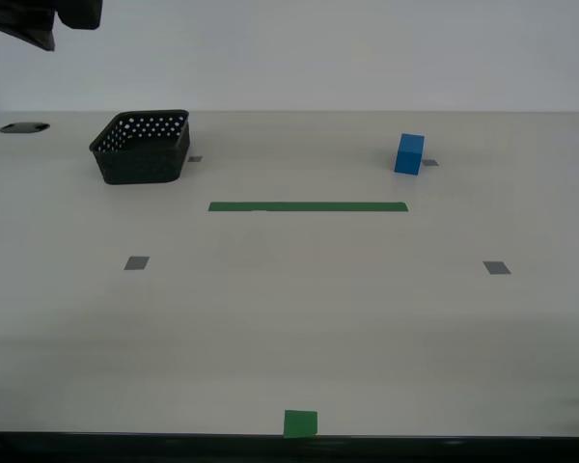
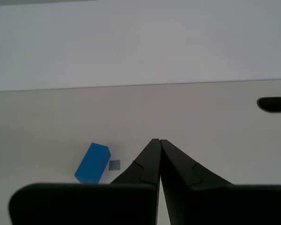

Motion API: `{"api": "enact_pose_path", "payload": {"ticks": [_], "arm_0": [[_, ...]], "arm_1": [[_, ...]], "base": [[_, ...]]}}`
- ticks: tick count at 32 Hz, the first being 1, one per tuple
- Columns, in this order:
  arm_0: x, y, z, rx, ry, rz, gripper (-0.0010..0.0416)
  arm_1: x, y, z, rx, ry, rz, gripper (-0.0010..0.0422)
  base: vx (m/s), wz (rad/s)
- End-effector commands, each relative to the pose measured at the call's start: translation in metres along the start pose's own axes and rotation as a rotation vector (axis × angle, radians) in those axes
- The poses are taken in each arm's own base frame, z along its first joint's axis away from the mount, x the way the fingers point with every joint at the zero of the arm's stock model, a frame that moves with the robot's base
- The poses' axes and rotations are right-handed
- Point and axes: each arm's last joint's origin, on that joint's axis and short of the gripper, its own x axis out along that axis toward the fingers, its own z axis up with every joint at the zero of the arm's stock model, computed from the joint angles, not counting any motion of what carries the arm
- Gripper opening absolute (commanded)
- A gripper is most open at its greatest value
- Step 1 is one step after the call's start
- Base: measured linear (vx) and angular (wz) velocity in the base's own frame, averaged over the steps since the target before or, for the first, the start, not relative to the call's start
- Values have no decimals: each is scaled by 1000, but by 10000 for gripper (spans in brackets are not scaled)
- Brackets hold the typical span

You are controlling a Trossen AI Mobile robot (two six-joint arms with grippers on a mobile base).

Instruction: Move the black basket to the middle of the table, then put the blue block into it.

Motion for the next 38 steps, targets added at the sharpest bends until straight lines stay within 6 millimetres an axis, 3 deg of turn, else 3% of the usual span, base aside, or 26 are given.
{"api": "enact_pose_path", "payload": {"ticks": [1,9,14,20,25,28,33,38], "arm_0": [[2,0,4,3,15,0,0],[2,1,2,1,20,1,0],[2,1,3,1,19,1,0],[2,1,2,-5,20,1,0],[2,1,2,-7,23,2,0],[2,1,2,-7,23,3,0],[2,1,2,-8,26,3,0],[2,2,2,-8,25,4,0]], "arm_1": [[25,-3,12,13,61,-3,0],[68,-7,37,18,154,56,11],[99,-11,37,2,282,67,77],[137,-19,22,-9,384,-35,194],[157,-20,9,-16,426,-28,247],[169,-21,2,-23,439,-8,251],[183,-22,-5,-19,458,5,221],[183,-22,-3,-28,441,6,130]], "base": [[0,0],[0,0],[0,0],[0,0],[0,0],[0,0],[0,0],[0,0]]}}
